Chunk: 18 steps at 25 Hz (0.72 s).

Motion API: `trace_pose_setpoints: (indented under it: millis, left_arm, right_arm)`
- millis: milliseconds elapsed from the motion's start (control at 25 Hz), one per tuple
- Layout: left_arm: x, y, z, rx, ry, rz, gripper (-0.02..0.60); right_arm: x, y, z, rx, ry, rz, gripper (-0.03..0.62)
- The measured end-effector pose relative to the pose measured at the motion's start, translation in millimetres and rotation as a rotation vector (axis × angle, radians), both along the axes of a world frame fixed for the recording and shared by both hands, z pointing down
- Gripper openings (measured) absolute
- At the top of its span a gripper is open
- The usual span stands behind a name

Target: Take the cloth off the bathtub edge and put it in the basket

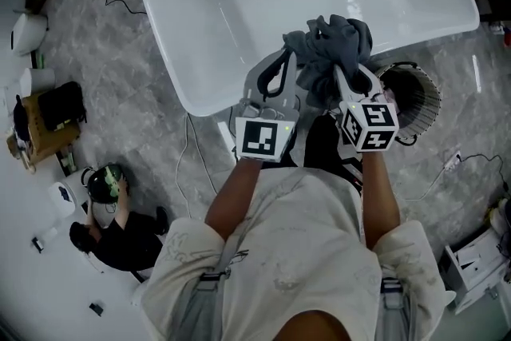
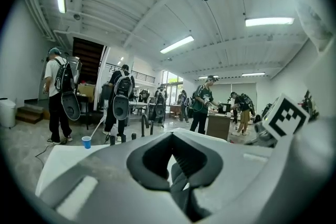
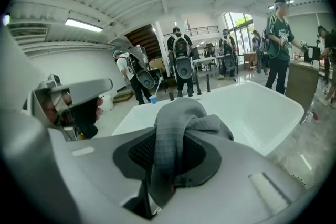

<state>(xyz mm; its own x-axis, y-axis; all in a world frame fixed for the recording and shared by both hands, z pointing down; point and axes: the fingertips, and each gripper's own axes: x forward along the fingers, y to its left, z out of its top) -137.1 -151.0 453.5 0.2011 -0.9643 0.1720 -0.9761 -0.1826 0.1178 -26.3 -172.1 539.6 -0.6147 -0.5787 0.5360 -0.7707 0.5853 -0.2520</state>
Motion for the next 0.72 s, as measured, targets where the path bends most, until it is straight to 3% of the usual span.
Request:
trace_pose_setpoints:
  millis: [280, 720]
  left_arm:
    - [-0.6, -10.3, -54.0, 0.116, -0.027, 0.008, -0.003]
    - [14.7, -25.0, -127.3, 0.262, 0.01, 0.074, -0.003]
  right_arm:
    - [14.5, -16.9, -74.1, 0.154, -0.039, 0.057, 0.082]
    - [44.2, -36.4, -183.7, 0.395, -0.099, 0.149, 0.081]
